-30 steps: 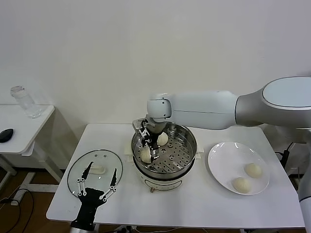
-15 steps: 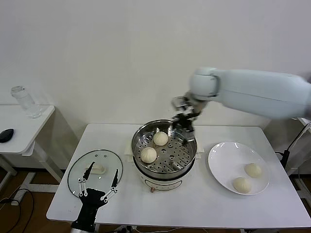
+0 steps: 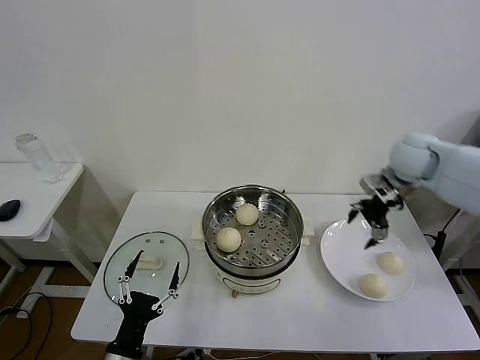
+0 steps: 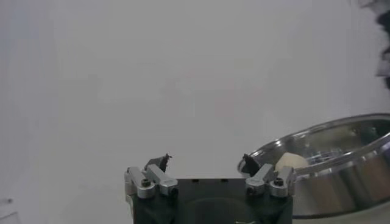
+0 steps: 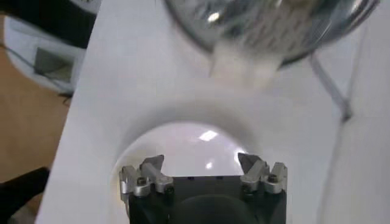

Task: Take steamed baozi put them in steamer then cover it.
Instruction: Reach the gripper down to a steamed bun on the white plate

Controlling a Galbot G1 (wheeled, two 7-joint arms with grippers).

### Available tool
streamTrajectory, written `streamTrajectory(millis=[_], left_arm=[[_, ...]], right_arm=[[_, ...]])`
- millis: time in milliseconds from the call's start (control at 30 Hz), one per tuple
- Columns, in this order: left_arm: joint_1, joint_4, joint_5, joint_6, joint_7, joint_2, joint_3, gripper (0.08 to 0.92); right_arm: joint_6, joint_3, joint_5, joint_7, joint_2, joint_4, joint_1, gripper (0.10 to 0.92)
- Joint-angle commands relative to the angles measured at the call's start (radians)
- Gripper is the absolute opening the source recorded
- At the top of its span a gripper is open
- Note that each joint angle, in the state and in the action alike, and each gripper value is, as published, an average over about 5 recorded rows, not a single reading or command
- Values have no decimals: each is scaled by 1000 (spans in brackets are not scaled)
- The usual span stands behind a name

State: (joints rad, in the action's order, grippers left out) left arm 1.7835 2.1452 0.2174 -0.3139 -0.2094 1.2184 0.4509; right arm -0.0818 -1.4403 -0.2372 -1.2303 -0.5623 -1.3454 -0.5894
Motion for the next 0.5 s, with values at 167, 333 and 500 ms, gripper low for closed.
streamTrajectory(millis=[167, 333, 500], left_arm=[[9, -1, 1, 0, 0, 3, 13, 823], [11, -5, 6, -5, 0, 7, 19, 823], [13, -2, 7, -6, -1, 10, 23, 823]], right_arm=[[43, 183, 137, -5, 85, 58, 319, 823], [42, 193, 140, 14, 71, 65, 344, 823], [38, 219, 131, 43, 54, 85, 380, 823]])
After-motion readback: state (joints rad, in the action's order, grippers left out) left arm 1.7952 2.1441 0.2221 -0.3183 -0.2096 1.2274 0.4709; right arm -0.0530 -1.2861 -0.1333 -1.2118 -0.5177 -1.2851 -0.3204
